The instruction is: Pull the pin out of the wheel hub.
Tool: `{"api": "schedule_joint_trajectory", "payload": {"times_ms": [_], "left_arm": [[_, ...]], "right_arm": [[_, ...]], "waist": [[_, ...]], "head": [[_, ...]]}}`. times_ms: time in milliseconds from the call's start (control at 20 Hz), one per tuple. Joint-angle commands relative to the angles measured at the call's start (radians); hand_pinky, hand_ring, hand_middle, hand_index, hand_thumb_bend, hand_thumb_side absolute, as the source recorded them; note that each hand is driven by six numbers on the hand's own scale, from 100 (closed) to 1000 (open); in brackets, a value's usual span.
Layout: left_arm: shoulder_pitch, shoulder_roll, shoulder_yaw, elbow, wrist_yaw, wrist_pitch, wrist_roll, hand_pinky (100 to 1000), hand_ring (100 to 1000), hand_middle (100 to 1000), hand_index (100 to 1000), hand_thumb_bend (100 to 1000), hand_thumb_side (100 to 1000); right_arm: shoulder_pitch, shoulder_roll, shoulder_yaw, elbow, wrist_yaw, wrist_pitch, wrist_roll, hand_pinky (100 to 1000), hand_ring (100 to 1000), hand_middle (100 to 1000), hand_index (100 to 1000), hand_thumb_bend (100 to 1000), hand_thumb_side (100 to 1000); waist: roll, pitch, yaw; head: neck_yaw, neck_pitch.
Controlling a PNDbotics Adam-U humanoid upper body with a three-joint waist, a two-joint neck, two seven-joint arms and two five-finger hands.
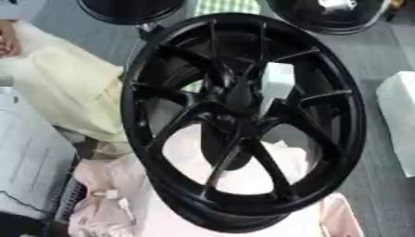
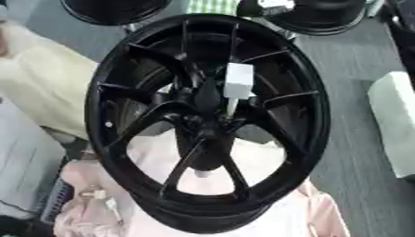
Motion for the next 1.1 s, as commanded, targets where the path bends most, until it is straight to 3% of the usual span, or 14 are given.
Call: {"api": "schedule_joint_trajectory", "payload": {"times_ms": [50, 550, 750, 1100], "left_arm": [[0.000, 0.029, 0.015, -0.010, -0.004, -0.001, 0.006, 466, 496, 528, 658, 100, 765], [0.009, 0.039, 0.018, -0.007, -0.012, 0.003, 0.009, 464, 496, 528, 658, 100, 773], [0.013, 0.040, 0.019, -0.006, -0.014, 0.005, 0.008, 464, 496, 528, 658, 100, 775], [0.022, 0.043, 0.023, -0.003, -0.016, 0.007, 0.011, 464, 496, 529, 658, 100, 778]], "right_arm": [[-0.004, -0.033, 0.000, -0.050, -0.002, 0.010, 0.011, 778, 788, 760, 813, 590, 539], [0.042, -0.050, 0.019, -0.113, 0.027, 0.063, 0.025, 780, 794, 766, 824, 589, 554], [0.068, -0.036, 0.023, -0.126, 0.081, 0.077, 0.025, 775, 780, 751, 817, 570, 549], [0.102, 0.001, 0.027, -0.145, 0.206, 0.041, 0.008, 775, 775, 744, 812, 549, 542]], "waist": [[0.000, -0.011, -0.004], [-0.014, -0.002, -0.021], [-0.018, -0.001, -0.025], [-0.025, -0.004, -0.034]], "head": [[0.019, -0.002], [0.036, -0.002], [0.038, -0.002], [0.043, -0.002]]}}
